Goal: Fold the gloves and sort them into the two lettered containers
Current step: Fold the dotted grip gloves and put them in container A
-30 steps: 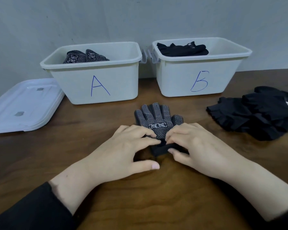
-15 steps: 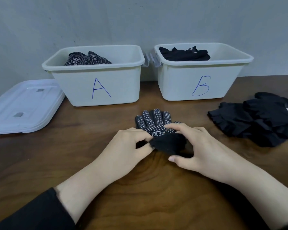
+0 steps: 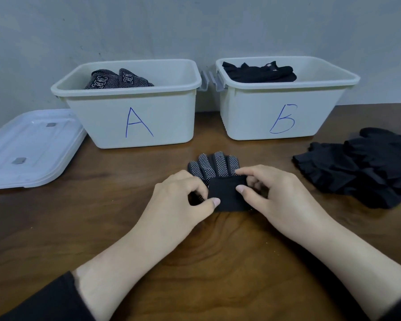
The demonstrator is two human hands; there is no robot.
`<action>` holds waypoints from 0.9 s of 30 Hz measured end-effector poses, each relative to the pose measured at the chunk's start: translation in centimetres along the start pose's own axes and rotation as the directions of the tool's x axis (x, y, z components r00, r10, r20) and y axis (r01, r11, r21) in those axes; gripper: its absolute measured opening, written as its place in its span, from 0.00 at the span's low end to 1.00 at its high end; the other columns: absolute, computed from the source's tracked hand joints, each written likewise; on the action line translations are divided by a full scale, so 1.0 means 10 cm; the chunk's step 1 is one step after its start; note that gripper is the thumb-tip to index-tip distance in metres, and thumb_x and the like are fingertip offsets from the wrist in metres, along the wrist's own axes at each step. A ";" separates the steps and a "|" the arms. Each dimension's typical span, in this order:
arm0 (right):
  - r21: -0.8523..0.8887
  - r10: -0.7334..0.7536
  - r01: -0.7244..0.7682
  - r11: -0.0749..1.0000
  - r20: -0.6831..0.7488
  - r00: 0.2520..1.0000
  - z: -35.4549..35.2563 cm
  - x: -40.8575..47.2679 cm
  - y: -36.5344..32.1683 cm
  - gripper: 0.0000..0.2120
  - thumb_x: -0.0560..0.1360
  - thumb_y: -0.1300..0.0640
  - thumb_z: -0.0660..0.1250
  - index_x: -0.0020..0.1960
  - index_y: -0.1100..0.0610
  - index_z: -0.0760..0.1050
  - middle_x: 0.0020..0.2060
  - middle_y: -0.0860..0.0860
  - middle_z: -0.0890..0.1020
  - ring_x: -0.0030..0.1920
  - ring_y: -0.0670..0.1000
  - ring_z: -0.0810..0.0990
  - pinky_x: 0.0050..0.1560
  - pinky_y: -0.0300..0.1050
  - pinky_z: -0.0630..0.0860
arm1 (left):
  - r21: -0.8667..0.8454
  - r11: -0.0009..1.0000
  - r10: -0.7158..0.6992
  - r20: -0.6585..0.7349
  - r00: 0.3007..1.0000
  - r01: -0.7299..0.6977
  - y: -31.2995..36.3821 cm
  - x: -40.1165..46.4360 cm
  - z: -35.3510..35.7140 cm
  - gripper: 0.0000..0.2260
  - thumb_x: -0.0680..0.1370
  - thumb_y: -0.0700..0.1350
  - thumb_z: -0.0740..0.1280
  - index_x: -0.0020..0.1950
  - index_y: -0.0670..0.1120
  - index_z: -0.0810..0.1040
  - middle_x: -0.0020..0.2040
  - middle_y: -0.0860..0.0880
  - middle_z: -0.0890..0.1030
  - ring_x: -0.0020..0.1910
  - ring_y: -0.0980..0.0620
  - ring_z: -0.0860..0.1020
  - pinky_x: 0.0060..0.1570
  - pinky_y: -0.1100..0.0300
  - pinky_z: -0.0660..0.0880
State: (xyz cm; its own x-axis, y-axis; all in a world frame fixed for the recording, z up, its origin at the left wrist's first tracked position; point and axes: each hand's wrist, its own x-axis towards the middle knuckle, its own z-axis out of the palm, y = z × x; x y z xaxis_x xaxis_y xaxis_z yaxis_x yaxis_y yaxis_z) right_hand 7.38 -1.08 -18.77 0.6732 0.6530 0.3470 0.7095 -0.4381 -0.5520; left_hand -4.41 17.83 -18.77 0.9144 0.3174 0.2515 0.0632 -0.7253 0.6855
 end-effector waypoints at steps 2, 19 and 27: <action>-0.082 -0.040 0.040 0.996 0.000 0.999 0.04 0.03 0.03 0.13 0.76 0.50 0.71 0.60 0.48 0.80 0.40 0.42 0.74 0.43 0.46 0.74 0.51 0.45 0.74 | 0.057 0.998 0.029 -0.032 0.999 -0.027 -0.01 0.01 -0.01 0.13 0.71 0.53 0.75 0.45 0.58 0.70 0.45 0.58 0.74 0.49 0.58 0.74 0.53 0.54 0.70; -0.131 -0.224 0.271 0.954 0.293 0.929 -0.13 0.07 0.14 0.19 0.78 0.46 0.69 0.68 0.42 0.73 0.59 0.29 0.74 0.62 0.32 0.69 0.67 0.33 0.60 | 0.395 0.851 0.232 0.307 0.923 -0.345 -0.09 0.02 -0.10 0.30 0.77 0.65 0.50 0.77 0.56 0.66 0.74 0.64 0.66 0.73 0.65 0.57 0.72 0.61 0.50; -0.017 -0.105 0.111 0.994 0.217 0.971 -0.18 0.02 0.00 0.06 0.81 0.48 0.65 0.56 0.39 0.76 0.44 0.40 0.80 0.51 0.42 0.75 0.54 0.36 0.69 | 0.214 0.938 0.242 0.158 0.957 -0.272 -0.10 0.07 -0.06 0.09 0.80 0.55 0.65 0.59 0.60 0.79 0.52 0.64 0.80 0.57 0.62 0.74 0.62 0.56 0.67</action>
State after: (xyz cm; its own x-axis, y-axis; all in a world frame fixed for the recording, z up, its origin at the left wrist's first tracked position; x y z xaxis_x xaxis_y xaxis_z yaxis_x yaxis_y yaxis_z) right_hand 7.84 -2.05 -17.35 0.5338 0.8137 0.2302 0.7832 -0.3732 -0.4973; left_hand -4.10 19.11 -18.84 0.9538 0.0320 0.2988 -0.1040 -0.8977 0.4281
